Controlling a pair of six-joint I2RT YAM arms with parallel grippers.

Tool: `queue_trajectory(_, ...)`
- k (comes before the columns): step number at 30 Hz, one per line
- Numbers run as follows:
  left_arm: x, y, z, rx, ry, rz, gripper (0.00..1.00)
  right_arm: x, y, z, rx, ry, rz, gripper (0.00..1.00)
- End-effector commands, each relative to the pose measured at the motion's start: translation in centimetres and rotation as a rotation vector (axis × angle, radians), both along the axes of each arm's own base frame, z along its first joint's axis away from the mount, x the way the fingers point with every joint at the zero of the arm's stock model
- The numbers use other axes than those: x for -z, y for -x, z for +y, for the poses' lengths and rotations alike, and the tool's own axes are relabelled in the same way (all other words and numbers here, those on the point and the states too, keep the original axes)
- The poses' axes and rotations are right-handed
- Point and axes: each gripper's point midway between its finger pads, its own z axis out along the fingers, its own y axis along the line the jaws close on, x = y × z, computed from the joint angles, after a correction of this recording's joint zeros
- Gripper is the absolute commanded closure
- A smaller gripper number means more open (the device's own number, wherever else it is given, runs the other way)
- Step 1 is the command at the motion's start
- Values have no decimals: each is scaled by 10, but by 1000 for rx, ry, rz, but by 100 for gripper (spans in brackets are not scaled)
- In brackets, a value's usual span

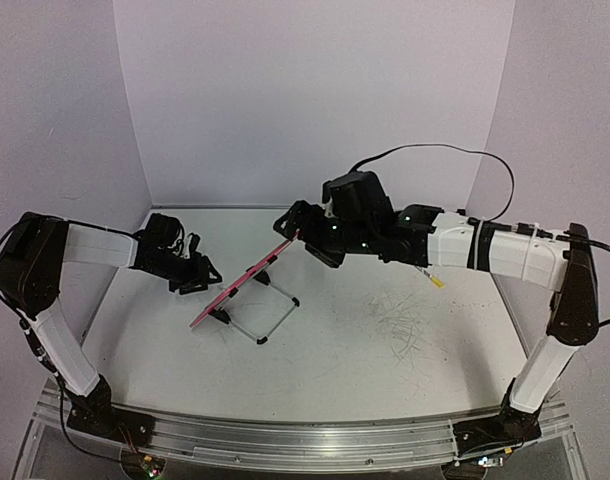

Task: Write a sentence on the whiteboard
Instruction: Adjust the whiteboard at the center of the board.

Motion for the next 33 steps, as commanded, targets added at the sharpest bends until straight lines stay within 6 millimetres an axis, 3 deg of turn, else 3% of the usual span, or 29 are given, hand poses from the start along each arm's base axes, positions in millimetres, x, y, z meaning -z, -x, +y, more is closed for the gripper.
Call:
queue_trajectory(1,18,10,-19,24,-23,-5,56,-16,-6,8,22,42,-82,15)
queue_trajectory(7,31,34,-20,-5,-66,20,72,-7,-8,2,25,149,-127,33)
queue_trajectory(14,30,67,-36,4,-38,52,77,-22,-6,-8,-40,242,-256,52)
queue_trajectory(18,34,85,-48,14,-36,79,80,-17,-1,-10,-174,254,-270,59)
queue_trajectory(21,32,102,-65,38,-31,84,81,-7,-3,-18,-285,253,-267,63)
queue_trajectory(27,21,134,-112,75,11,66,84,1,-14,-47,-537,252,-336,82)
queue_trajectory(30,15,149,-147,120,32,31,84,20,-23,-62,-624,354,-358,100)
queue_trajectory(33,12,160,-172,161,21,0,84,37,-22,-65,-716,448,-418,100)
